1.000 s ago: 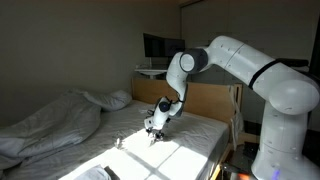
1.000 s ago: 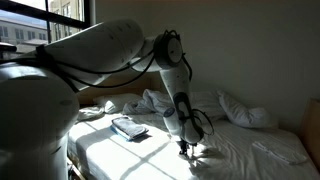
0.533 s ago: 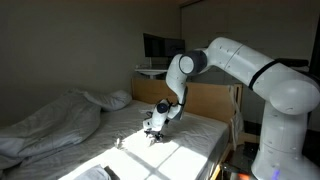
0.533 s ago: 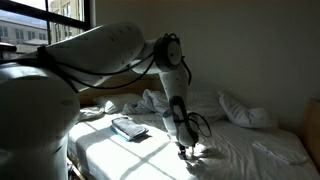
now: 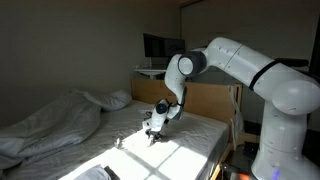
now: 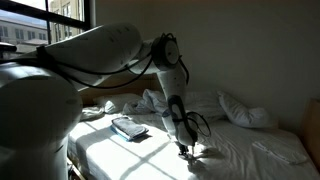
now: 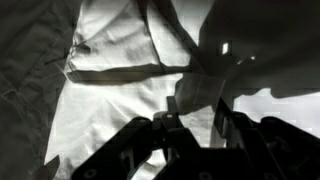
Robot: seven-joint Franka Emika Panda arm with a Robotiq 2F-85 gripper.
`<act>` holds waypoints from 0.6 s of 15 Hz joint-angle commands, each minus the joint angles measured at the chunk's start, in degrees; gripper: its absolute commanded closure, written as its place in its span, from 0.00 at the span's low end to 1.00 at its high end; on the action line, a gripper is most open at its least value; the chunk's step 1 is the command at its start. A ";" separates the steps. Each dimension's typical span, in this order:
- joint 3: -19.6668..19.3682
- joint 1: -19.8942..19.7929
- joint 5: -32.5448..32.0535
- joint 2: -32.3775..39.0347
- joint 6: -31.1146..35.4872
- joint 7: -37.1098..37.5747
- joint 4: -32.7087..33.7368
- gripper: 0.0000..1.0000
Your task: Fold the cloth
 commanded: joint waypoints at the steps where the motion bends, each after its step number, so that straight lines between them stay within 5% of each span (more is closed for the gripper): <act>1: -1.81 1.65 2.19 -0.71 -0.23 -2.52 -0.87 0.88; 4: -2.85 2.81 2.19 -1.02 -0.29 -2.66 -1.25 0.96; 9: -4.83 4.97 1.98 -1.69 -0.27 -2.61 -1.88 0.93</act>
